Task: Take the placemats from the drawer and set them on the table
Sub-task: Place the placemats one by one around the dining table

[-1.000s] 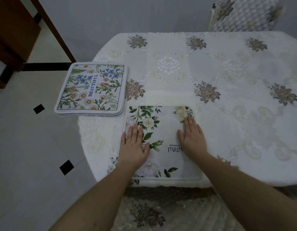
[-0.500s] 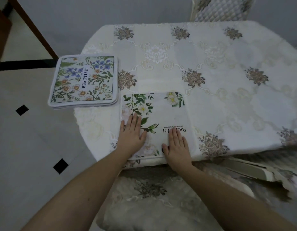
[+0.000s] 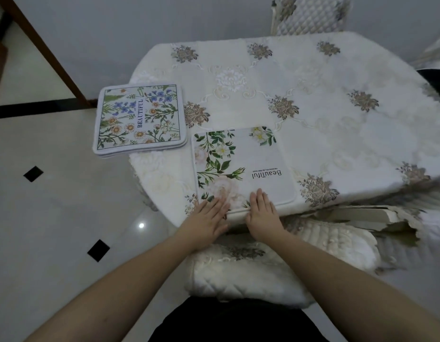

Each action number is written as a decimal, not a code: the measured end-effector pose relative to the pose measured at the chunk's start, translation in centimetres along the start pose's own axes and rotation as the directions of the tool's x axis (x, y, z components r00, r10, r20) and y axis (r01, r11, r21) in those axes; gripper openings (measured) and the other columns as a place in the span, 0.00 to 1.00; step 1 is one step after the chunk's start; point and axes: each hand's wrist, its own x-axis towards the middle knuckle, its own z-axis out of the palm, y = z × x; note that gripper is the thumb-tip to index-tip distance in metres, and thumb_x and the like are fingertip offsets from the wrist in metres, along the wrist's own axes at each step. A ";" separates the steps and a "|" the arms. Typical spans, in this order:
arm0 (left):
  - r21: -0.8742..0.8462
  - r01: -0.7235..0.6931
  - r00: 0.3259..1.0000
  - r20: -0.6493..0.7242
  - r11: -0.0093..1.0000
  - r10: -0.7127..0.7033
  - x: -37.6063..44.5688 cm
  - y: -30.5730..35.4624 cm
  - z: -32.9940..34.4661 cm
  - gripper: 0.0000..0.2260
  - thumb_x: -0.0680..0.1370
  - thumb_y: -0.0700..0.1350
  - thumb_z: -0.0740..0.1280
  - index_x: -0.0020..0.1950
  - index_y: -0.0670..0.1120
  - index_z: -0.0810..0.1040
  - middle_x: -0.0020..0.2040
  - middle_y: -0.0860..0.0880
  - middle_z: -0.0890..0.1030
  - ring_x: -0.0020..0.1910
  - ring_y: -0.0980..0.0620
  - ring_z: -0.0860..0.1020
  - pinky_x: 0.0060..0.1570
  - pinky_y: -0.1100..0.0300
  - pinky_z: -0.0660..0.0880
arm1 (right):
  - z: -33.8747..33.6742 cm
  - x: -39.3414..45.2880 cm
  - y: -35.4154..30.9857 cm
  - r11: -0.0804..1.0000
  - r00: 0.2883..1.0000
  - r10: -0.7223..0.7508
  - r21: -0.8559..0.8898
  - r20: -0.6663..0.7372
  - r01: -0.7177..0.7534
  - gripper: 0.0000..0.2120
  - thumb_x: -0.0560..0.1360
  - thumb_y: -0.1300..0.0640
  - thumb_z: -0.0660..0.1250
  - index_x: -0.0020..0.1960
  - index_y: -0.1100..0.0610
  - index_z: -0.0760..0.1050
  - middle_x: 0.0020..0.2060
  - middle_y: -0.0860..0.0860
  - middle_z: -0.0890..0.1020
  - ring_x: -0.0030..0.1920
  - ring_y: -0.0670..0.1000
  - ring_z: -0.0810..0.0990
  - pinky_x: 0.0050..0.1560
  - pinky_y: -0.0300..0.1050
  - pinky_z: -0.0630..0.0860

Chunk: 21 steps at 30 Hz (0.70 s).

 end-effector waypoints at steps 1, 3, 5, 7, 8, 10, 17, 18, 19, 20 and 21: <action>0.030 -0.031 0.999 0.014 0.999 0.031 -0.4 -0.2 -0.1 0.38 0.76 0.66 0.28 0.81 0.48 0.42 0.81 0.50 0.41 0.80 0.52 0.40 0.75 0.54 0.34 | -0.1 -0.4 -0.1 1.000 1.000 -0.004 -0.018 0.020 0.005 0.36 0.75 0.44 0.33 0.79 0.62 0.42 0.78 0.62 0.43 0.78 0.59 0.43 0.76 0.53 0.43; 0.060 -0.062 0.996 0.065 0.996 0.058 -1.0 -0.8 -0.4 0.37 0.76 0.65 0.32 0.81 0.48 0.41 0.81 0.50 0.41 0.80 0.53 0.40 0.75 0.55 0.34 | -0.4 -1.0 -0.2 0.999 0.999 -0.002 -0.045 0.054 0.004 0.33 0.79 0.46 0.39 0.79 0.62 0.43 0.78 0.63 0.44 0.78 0.60 0.44 0.77 0.53 0.45; 0.052 -0.073 0.991 0.113 0.996 0.066 -1.6 -1.2 -0.9 0.38 0.75 0.66 0.31 0.82 0.49 0.41 0.81 0.52 0.40 0.79 0.55 0.39 0.75 0.55 0.35 | -1.4 -1.5 -0.4 1.000 0.990 0.012 -0.017 0.140 -0.010 0.29 0.82 0.50 0.46 0.79 0.61 0.43 0.78 0.61 0.44 0.79 0.58 0.44 0.77 0.53 0.47; 0.040 -0.071 0.988 0.140 0.997 0.065 -2.4 -1.2 -1.5 0.40 0.73 0.67 0.29 0.82 0.50 0.43 0.81 0.52 0.42 0.80 0.55 0.40 0.76 0.54 0.37 | -2.9 -2.2 -0.7 0.999 0.964 0.027 0.024 0.265 -0.035 0.28 0.83 0.50 0.46 0.79 0.59 0.44 0.79 0.59 0.44 0.78 0.57 0.49 0.76 0.53 0.51; 0.037 -0.066 0.985 0.159 0.997 0.059 -2.9 -1.1 -1.6 0.40 0.74 0.67 0.31 0.82 0.50 0.44 0.82 0.52 0.42 0.80 0.55 0.41 0.76 0.54 0.38 | -3.6 -2.7 -1.0 0.998 0.953 0.038 0.041 0.302 -0.053 0.28 0.83 0.50 0.47 0.79 0.60 0.47 0.79 0.59 0.48 0.77 0.58 0.55 0.74 0.53 0.55; 0.006 -0.031 0.978 0.205 0.999 0.030 -3.7 -0.8 -2.0 0.33 0.80 0.65 0.38 0.82 0.50 0.46 0.82 0.52 0.44 0.80 0.54 0.43 0.77 0.54 0.41 | -4.3 -3.7 -1.2 0.993 0.949 0.050 0.083 0.310 -0.079 0.25 0.81 0.50 0.49 0.75 0.60 0.58 0.72 0.62 0.66 0.68 0.59 0.70 0.66 0.52 0.67; -0.258 0.097 0.973 0.227 0.961 -0.037 -5.2 1.8 -6.7 0.27 0.84 0.62 0.48 0.78 0.52 0.64 0.76 0.49 0.68 0.73 0.48 0.69 0.71 0.53 0.65 | -6.2 -9.0 -2.3 0.996 0.999 0.004 0.084 0.052 -0.008 0.22 0.80 0.52 0.52 0.72 0.57 0.64 0.62 0.57 0.78 0.61 0.58 0.77 0.61 0.51 0.70; -0.288 0.094 0.976 0.214 0.953 -0.031 -5.5 2.4 -7.4 0.27 0.83 0.63 0.48 0.78 0.51 0.65 0.76 0.49 0.69 0.73 0.49 0.69 0.70 0.54 0.66 | -6.3 -9.9 -2.3 0.999 1.000 -0.020 0.033 -0.008 0.020 0.23 0.80 0.52 0.51 0.74 0.56 0.63 0.62 0.55 0.78 0.62 0.57 0.76 0.64 0.51 0.67; -0.287 0.087 0.982 0.186 0.954 -0.033 -5.9 3.0 -8.0 0.28 0.83 0.63 0.48 0.78 0.50 0.66 0.75 0.49 0.71 0.72 0.49 0.70 0.69 0.54 0.67 | -6.4 -10.8 -2.3 0.999 0.997 -0.043 -0.005 -0.061 0.043 0.24 0.80 0.51 0.51 0.75 0.56 0.62 0.63 0.54 0.78 0.64 0.55 0.74 0.67 0.51 0.65; -0.265 0.086 0.988 0.147 0.961 -0.048 -6.4 3.7 -8.5 0.28 0.83 0.64 0.49 0.77 0.50 0.66 0.74 0.49 0.72 0.71 0.49 0.71 0.67 0.54 0.69 | -6.4 -11.8 -2.1 0.998 0.992 -0.058 -0.031 -0.108 0.055 0.25 0.80 0.50 0.49 0.75 0.56 0.61 0.64 0.53 0.78 0.65 0.54 0.73 0.69 0.52 0.62; -0.221 0.088 0.992 0.110 0.971 -0.065 -6.9 4.4 -8.8 0.28 0.83 0.64 0.49 0.78 0.50 0.65 0.74 0.49 0.72 0.70 0.49 0.71 0.67 0.54 0.69 | -6.4 -12.7 -1.7 0.997 0.985 -0.070 -0.042 -0.160 0.064 0.27 0.79 0.49 0.47 0.75 0.56 0.63 0.63 0.53 0.78 0.66 0.54 0.72 0.70 0.53 0.61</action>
